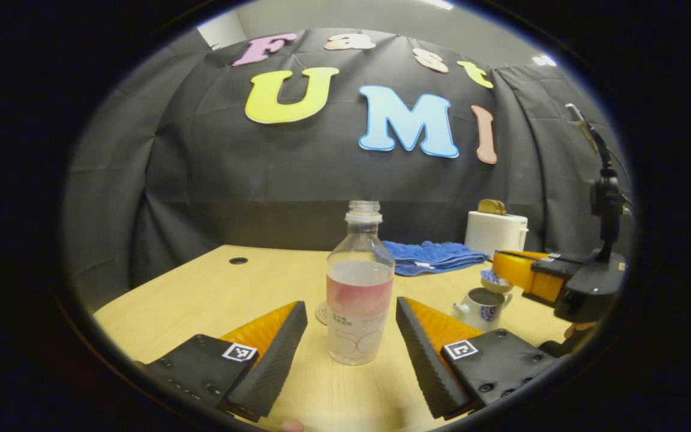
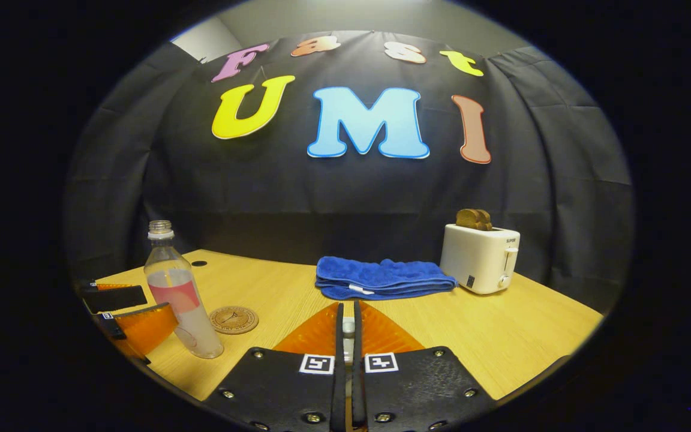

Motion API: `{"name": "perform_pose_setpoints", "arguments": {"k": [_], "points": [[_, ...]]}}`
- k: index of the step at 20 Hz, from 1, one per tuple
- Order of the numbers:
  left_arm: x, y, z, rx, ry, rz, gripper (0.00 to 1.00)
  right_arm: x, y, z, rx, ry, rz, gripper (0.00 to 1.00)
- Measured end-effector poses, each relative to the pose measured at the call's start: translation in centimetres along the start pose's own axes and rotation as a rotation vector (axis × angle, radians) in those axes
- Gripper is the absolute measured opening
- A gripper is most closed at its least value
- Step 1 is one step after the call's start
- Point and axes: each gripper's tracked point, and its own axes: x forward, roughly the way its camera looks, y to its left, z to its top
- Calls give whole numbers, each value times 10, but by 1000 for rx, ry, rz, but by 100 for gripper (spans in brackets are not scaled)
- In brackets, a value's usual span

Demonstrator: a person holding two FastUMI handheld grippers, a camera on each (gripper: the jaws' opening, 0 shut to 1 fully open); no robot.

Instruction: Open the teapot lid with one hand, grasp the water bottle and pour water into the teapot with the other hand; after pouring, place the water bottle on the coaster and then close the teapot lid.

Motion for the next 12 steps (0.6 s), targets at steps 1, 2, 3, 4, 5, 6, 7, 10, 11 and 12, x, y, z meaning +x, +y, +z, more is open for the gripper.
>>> {"name": "perform_pose_setpoints", "arguments": {"k": [1,2,3,4,5,6,7,10,11,12], "points": [[4,-1,-3,9,6,2,100,-1,-5,4,-2,-12,-12,5],[8,-2,-6,22,12,3,100,-3,-10,6,-5,-23,-22,4],[12,-3,-8,33,18,6,100,-4,-15,8,-5,-34,-34,5],[17,-2,-10,43,24,10,100,-5,-21,9,-8,-42,-44,5],[20,-3,-12,49,29,14,100,-6,-27,10,-12,-48,-56,4],[23,-4,-12,54,36,18,100,-7,-34,10,-13,-54,-69,4],[25,-3,-10,60,24,24,100,-8,-40,11,-8,-57,-80,4],[35,-3,-12,80,32,36,100,-9,-53,4,26,-46,-93,4],[38,-4,-11,89,31,31,100,-9,-57,2,39,-41,-98,4],[35,-4,-7,98,28,33,100,-11,-61,0,53,-36,-103,4]]}}
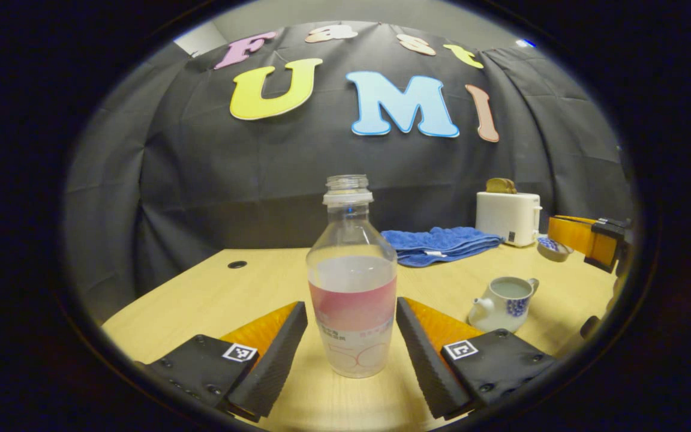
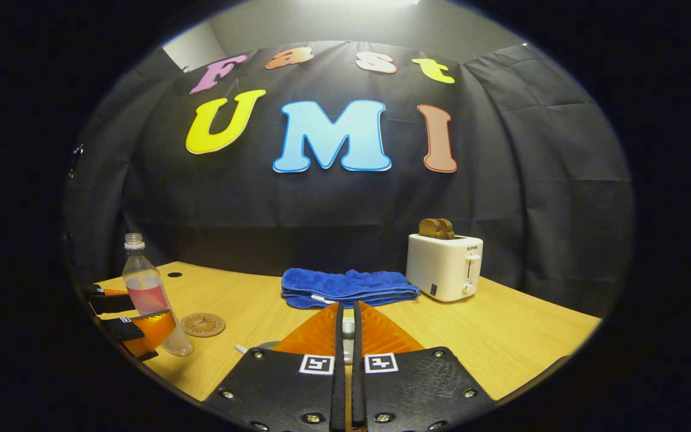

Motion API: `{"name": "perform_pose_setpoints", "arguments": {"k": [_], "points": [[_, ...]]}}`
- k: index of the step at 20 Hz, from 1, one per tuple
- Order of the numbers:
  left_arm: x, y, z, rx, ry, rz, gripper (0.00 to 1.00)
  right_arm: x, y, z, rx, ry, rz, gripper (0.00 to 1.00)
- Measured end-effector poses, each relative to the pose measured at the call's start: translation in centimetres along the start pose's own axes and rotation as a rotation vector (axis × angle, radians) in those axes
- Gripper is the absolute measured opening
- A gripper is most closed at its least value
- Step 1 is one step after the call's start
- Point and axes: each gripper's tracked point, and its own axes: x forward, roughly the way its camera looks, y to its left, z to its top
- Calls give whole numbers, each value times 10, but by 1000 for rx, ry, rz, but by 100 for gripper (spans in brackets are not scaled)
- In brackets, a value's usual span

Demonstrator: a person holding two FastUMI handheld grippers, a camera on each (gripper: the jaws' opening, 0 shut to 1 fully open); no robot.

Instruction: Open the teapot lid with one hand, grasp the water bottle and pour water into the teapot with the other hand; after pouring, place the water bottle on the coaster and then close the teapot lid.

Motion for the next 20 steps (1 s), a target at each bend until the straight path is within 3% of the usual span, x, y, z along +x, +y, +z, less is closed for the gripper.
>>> {"name": "perform_pose_setpoints", "arguments": {"k": [2,6,20], "points": [[3,2,1,14,2,6,87,-1,-6,-1,23,5,-8,4],[4,-2,0,116,9,14,84,-3,-17,-4,37,6,-22,4],[16,-25,44,856,-21,3,84,-15,-51,-5,101,-4,-55,4]]}}
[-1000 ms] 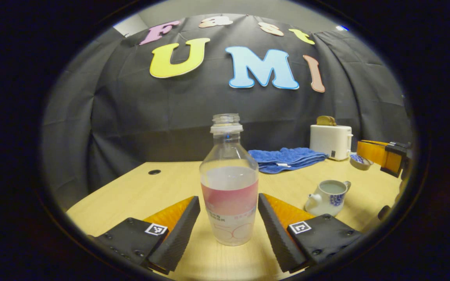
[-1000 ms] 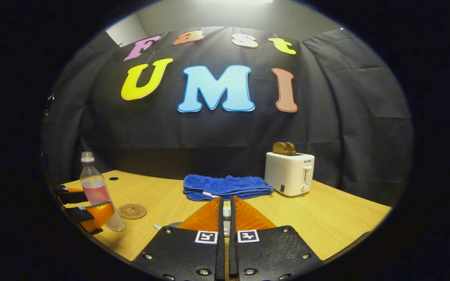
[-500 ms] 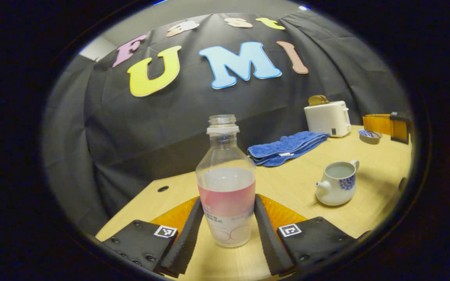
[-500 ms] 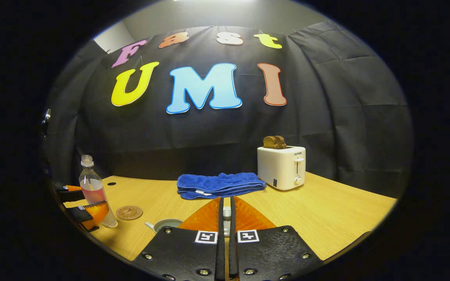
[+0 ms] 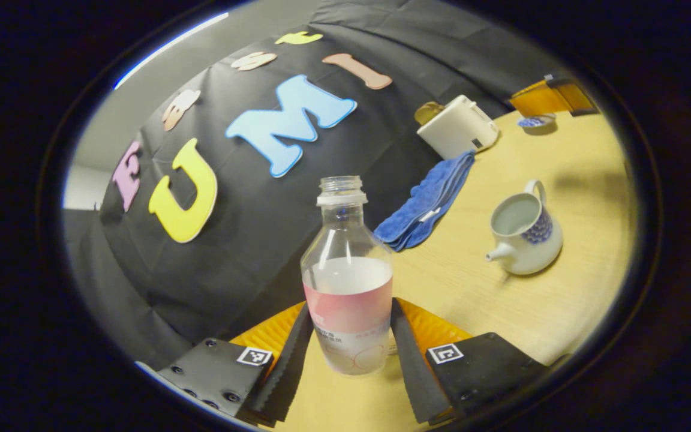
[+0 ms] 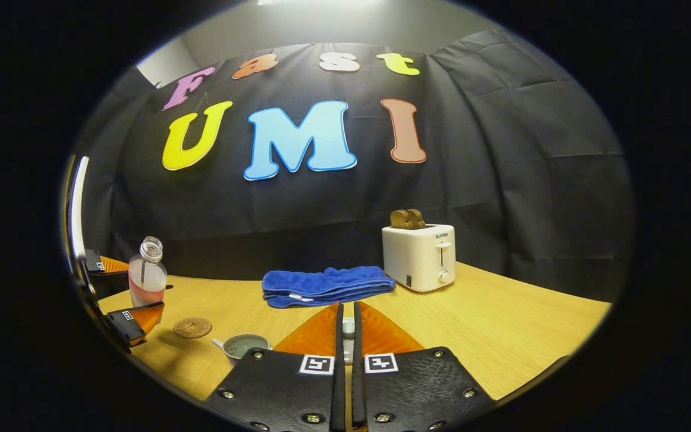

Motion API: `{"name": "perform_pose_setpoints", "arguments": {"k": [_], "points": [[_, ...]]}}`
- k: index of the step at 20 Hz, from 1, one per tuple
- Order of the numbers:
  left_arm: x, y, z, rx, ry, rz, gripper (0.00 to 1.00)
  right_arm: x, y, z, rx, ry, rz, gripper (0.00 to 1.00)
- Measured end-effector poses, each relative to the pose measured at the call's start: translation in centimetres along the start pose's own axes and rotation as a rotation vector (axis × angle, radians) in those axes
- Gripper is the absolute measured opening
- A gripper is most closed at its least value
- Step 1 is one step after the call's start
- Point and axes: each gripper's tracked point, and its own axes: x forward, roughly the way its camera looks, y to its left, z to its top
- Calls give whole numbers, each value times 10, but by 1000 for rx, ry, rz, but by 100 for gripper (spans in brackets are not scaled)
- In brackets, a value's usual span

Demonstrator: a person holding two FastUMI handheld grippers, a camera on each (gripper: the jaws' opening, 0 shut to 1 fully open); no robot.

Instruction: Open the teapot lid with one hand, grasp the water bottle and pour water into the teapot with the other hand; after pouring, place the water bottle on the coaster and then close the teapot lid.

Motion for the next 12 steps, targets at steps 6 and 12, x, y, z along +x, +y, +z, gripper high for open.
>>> {"name": "perform_pose_setpoints", "arguments": {"k": [6,12], "points": [[6,-15,23,284,-28,-29,85,-6,-15,1,38,-4,-17,4],[9,-29,28,505,-37,-54,85,-9,-23,2,59,-9,-21,4]]}}
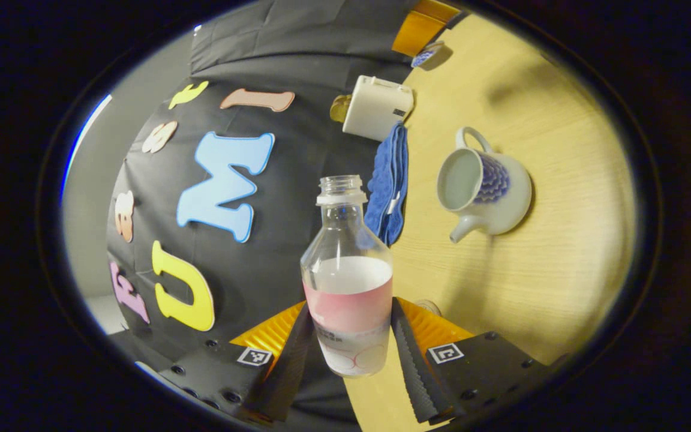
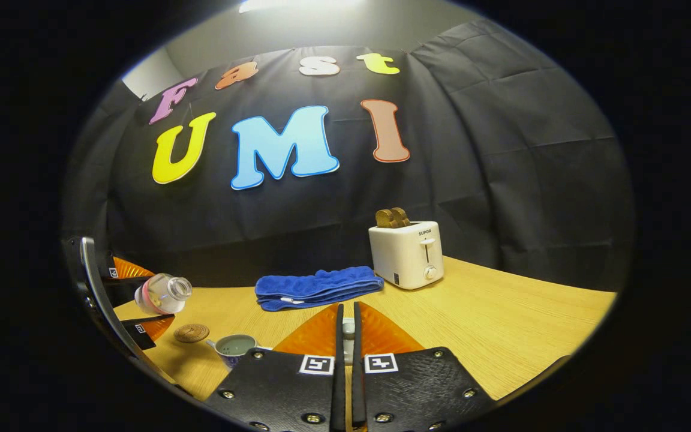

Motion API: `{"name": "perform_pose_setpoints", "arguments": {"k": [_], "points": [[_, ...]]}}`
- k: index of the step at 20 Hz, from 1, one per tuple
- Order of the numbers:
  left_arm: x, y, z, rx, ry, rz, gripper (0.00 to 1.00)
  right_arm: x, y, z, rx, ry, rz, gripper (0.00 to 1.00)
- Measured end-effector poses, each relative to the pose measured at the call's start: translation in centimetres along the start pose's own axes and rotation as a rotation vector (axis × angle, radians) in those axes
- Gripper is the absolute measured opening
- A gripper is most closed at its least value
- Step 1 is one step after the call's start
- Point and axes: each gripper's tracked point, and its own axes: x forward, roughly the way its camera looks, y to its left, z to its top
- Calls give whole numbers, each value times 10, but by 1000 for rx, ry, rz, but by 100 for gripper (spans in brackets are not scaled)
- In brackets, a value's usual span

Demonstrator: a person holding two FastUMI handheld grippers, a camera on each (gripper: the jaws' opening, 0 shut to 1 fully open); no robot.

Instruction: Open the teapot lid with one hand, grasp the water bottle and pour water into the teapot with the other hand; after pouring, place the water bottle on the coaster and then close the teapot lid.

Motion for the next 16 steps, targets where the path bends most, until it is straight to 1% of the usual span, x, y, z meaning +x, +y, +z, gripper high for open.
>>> {"name": "perform_pose_setpoints", "arguments": {"k": [4,9,16], "points": [[4,0,3,126,3,-7,85,-3,-10,-2,13,-2,-17,4],[2,7,6,275,-2,0,85,-5,-12,1,32,-10,-18,4],[4,18,12,405,2,23,85,-7,-12,3,47,-17,-8,4]]}}
